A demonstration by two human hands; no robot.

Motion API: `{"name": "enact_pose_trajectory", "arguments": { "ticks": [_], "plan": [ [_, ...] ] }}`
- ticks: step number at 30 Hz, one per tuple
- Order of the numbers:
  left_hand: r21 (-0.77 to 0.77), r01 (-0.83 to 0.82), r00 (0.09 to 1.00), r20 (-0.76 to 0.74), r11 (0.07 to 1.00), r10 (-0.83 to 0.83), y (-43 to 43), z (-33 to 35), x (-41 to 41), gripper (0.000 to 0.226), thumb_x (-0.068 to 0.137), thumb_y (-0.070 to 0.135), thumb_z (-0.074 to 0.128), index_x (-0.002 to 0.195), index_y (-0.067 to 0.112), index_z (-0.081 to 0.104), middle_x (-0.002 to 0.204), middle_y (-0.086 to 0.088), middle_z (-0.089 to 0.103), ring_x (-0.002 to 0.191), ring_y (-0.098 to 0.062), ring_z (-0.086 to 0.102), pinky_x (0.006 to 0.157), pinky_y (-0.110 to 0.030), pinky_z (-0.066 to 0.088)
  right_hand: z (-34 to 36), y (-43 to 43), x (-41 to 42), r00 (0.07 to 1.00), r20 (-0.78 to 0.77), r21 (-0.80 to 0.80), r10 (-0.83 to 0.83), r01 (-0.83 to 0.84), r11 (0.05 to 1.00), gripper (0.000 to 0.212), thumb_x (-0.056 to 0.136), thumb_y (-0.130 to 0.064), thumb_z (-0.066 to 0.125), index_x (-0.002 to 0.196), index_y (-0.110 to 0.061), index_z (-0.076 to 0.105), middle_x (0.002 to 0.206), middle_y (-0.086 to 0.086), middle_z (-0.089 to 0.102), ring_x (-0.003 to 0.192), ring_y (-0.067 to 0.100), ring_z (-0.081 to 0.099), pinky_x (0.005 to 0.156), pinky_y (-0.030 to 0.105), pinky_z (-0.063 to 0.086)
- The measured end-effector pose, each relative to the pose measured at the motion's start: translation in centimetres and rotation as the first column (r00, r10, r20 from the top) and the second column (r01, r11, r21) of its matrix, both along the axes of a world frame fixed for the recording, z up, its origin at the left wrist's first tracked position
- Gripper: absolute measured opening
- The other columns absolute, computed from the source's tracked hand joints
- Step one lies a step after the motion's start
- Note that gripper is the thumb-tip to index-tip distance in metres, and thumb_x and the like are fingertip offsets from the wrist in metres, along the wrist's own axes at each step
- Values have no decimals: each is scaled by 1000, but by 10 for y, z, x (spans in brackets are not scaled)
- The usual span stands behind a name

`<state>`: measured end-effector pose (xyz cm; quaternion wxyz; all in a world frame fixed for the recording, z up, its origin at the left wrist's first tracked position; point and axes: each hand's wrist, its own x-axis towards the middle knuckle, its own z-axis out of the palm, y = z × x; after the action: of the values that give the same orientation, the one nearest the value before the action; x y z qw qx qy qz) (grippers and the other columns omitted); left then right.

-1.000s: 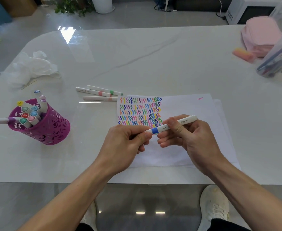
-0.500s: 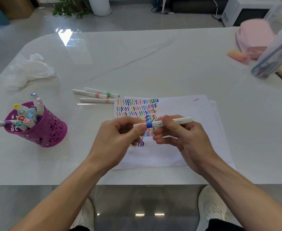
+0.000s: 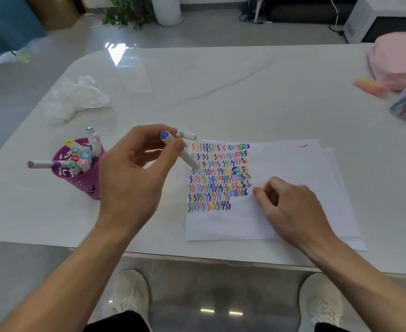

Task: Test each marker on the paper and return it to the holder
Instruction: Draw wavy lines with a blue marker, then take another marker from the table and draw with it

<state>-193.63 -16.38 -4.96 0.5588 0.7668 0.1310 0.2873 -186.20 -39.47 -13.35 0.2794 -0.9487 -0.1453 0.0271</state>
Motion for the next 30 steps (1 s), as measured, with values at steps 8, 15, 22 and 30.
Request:
{"name": "enact_pose_trajectory", "arguments": {
  "ticks": [8, 15, 22, 30],
  "plan": [
    [195, -289, 938, 254, 937, 237, 27, 22, -25, 32, 103, 25, 56, 133, 14, 60, 114, -7, 70, 108, -16, 69, 91, -27, 55, -2, 8, -2, 999, 43, -124, 5, 0, 992, 33, 100, -45, 54, 77, -21, 53, 65, 1, 64, 67, 35, 59, 62, 38, 48],
    [287, -472, 858, 366, 834, 360, 55, 28, -31, 34, 109, 21, 39, 140, 11, 48, 117, -11, 63, 113, -11, 63, 100, -25, 46, 0, 10, -5, 999, 54, -136, 1, 6, 991, 31, 99, -40, 55, 77, -20, 54, 62, 0, 62, 63, 34, 56, 58, 36, 40],
    [321, -447, 891, 247, 835, 382, 65, 20, -39, 33, 106, 21, 44, 138, 20, 55, 118, -6, 66, 110, -9, 64, 89, -21, 50, 2, 11, -5, 999, 40, -134, -10, 15, 991, 31, 100, -41, 54, 77, -19, 55, 64, 0, 63, 64, 33, 56, 58, 36, 41],
    [377, -430, 890, 24, 820, 456, 74, 6, -40, 31, 104, 28, 48, 131, 35, 61, 120, 6, 69, 108, -11, 65, 77, -15, 51, 2, 11, -5, 999, 50, -136, -5, 12, 991, 31, 100, -40, 55, 76, -20, 54, 64, 1, 62, 61, 32, 51, 56, 35, 35]
  ]
}}
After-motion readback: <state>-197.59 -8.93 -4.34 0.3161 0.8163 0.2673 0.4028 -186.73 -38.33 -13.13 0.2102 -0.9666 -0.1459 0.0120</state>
